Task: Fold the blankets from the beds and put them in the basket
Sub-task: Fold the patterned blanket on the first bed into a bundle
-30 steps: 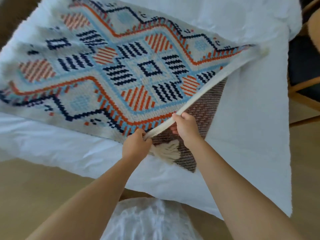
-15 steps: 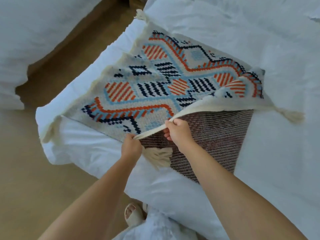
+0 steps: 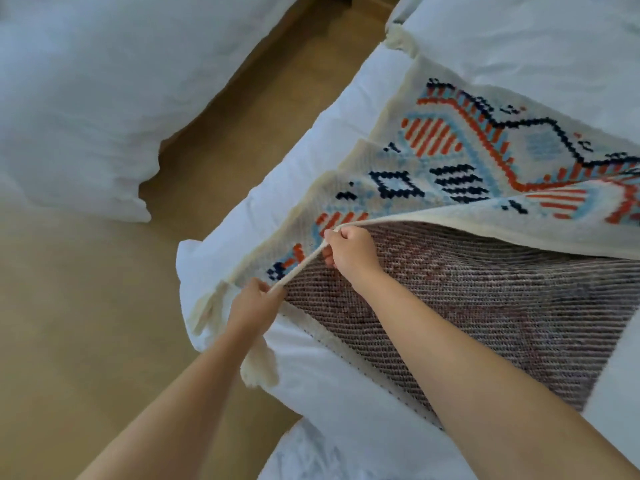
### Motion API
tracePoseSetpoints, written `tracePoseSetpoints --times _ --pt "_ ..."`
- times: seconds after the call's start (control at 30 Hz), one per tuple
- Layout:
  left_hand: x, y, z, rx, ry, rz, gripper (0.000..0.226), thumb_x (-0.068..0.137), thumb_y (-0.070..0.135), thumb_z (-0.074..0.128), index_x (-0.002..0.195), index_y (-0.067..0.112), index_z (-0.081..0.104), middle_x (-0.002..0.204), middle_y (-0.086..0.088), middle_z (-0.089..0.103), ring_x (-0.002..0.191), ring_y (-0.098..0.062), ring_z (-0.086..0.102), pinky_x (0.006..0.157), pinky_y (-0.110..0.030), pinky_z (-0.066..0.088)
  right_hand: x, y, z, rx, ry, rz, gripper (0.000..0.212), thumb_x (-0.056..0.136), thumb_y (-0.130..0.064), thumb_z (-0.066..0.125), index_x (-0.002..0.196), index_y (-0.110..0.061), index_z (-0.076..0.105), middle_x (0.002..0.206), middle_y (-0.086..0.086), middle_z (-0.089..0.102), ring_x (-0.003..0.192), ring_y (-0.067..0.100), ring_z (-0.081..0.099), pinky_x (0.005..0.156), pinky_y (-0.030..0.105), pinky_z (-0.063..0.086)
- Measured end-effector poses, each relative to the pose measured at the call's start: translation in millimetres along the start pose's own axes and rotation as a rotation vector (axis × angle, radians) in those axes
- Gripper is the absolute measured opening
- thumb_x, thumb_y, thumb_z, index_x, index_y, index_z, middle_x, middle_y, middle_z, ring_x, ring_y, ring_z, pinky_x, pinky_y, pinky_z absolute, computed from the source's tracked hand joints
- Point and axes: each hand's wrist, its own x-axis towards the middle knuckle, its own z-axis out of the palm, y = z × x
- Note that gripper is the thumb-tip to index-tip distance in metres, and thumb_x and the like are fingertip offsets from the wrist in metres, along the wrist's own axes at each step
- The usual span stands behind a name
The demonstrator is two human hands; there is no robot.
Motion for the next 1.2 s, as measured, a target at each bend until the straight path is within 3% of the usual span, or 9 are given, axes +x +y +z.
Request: tracePoseSetpoints --times 0.07,0.23,0.43,0.53,0.77,0.87,0.97,1.1,1.2 --pt "18.1 -4.6 -17.1 -0.086 0.031 0.029 0.033 0.089 0.046 0.054 0.103 0.017 0.049 0.086 0.0 0.054 0.077 -0.02 0.053 0.06 -0.031 0.037 19.5 -5.7 21.7 -0.052 -0.008 -0.012 0.029 0.094 -0.026 0.047 0.073 -0.006 0.054 0.075 0.026 0.058 0.066 0.033 0.057 0.071 0.049 0.052" --pt "49.8 -41.9 -45.2 0.002 0.117 0.052 0.021 0.095 0.037 0.046 0.092 0.017 0.051 0.074 0.004 0.054 0.068 -0.019 0.052 0.054 -0.03 0.038 35.8 -6.1 83.0 -0.138 -0.104 0.072 0.036 0.093 -0.021 0.046 0.09 0.012 0.057 0.091 0.031 0.064 0.065 0.023 0.05 0.062 0.039 0.046" --pt "79.5 -60.6 -51.8 0.184 0.144 0.114 0.027 0.098 0.035 0.039 0.092 0.011 0.049 0.095 -0.002 0.046 0.082 -0.02 0.048 0.067 -0.032 0.038 49.9 -4.0 121.2 -0.237 -0.077 0.122 0.029 0.093 -0.02 0.044 0.066 -0.011 0.045 0.076 0.013 0.058 0.068 0.028 0.059 0.062 0.033 0.041" --pt "92.8 -61.4 -43.4 0.181 0.078 0.152 0.028 0.099 0.034 0.036 0.091 0.01 0.048 0.096 -0.005 0.049 0.088 -0.025 0.049 0.077 -0.037 0.041 51.3 2.2 128.5 -0.28 -0.021 0.181 0.035 0.095 -0.02 0.045 0.061 -0.012 0.043 0.081 0.016 0.064 0.081 0.034 0.066 0.064 0.034 0.044" --pt "108.9 -84.7 -52.4 0.162 -0.305 0.318 0.027 0.098 0.042 0.031 0.101 0.016 0.037 0.076 -0.003 0.057 0.071 -0.026 0.056 0.062 -0.035 0.041 45.6 -3.1 160.3 -0.225 0.157 0.303 0.029 0.096 -0.018 0.041 0.071 -0.009 0.051 0.083 0.016 0.064 0.069 0.024 0.056 0.065 0.033 0.044" --pt "111.5 -112.9 -76.0 0.232 -0.321 0.384 0.024 0.098 0.044 0.033 0.1 0.021 0.037 0.075 -0.002 0.059 0.071 -0.025 0.058 0.059 -0.033 0.041 31.2 -8.8 180.4 -0.221 0.132 0.368 0.027 0.094 -0.013 0.039 0.072 -0.006 0.054 0.068 0.009 0.061 0.058 0.02 0.054 0.063 0.032 0.046" --pt "106.7 -145.0 -90.2 0.359 -0.361 0.36 0.029 0.098 0.045 0.031 0.101 0.018 0.04 0.077 -0.002 0.058 0.077 -0.028 0.059 0.062 -0.032 0.038 13.2 -3.6 204.3 -0.344 0.078 0.396 0.03 0.091 -0.016 0.042 0.079 0.006 0.058 0.073 0.02 0.064 0.06 0.028 0.056 0.067 0.041 0.05" --pt "110.8 -146.9 -85.1 0.383 -0.34 0.431 0.03 0.1 0.041 0.028 0.105 0.015 0.04 0.084 -0.006 0.063 0.08 -0.03 0.061 0.063 -0.033 0.039 5.4 0.7 221.8 -0.442 0.123 0.366 0.038 0.096 -0.019 0.041 0.058 -0.012 0.036 0.058 0.003 0.041 0.051 0.017 0.036 0.048 0.029 0.025" --pt "119.2 -139.3 -85.8 0.387 -0.323 0.467 0.029 0.1 0.038 0.03 0.106 0.013 0.044 0.096 -0.007 0.061 0.084 -0.027 0.058 0.068 -0.034 0.042 8.3 -0.1 223.3 -0.419 0.166 0.367 0.04 0.097 -0.022 0.04 0.058 -0.016 0.034 0.059 0.0 0.039 0.051 0.015 0.035 0.047 0.029 0.024"
